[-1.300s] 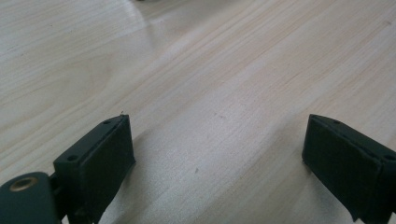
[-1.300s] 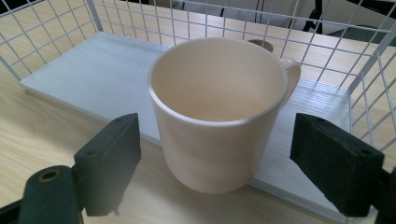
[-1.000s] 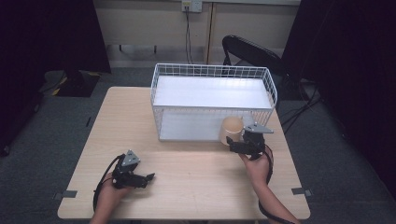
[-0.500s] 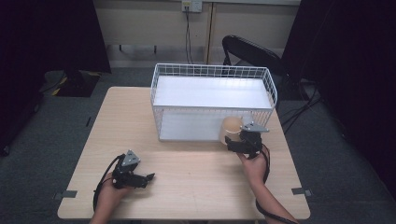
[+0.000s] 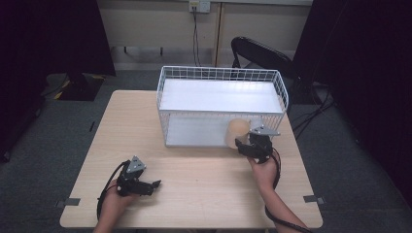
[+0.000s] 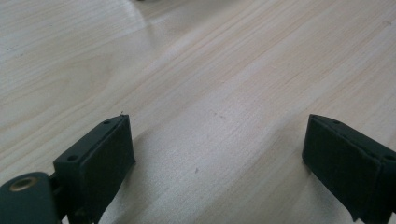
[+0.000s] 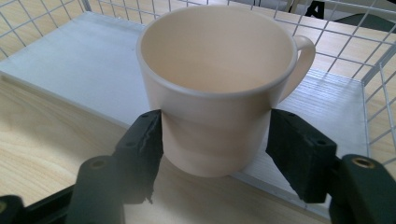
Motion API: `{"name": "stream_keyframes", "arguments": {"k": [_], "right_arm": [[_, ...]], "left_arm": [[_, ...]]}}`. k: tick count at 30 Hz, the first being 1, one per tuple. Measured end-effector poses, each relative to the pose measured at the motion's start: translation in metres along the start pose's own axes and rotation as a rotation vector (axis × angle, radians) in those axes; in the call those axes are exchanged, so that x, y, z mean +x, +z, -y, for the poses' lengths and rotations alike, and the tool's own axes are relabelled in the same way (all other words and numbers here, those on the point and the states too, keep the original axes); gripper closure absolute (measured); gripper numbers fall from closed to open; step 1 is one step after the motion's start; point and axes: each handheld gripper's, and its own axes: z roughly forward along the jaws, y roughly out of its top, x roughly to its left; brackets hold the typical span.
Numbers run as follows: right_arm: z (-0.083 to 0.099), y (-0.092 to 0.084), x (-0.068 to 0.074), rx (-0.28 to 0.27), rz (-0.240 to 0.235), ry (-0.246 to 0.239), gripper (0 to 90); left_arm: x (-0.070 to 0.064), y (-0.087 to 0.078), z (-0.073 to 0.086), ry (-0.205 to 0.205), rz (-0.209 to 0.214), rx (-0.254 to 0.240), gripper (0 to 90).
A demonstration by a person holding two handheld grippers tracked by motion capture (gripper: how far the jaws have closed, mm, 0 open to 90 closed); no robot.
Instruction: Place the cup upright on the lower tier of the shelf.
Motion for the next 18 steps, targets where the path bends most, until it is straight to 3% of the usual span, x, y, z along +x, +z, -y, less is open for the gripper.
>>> {"name": "stream_keyframes", "arguments": {"k": [18], "right_arm": [[-0.007, 0.0041, 0.0018, -0.007, -0.018, 0.003, 52.8]], "left_arm": [[0.0, 0.0, 0.0, 0.001, 0.0, 0.0, 8.6]]}}
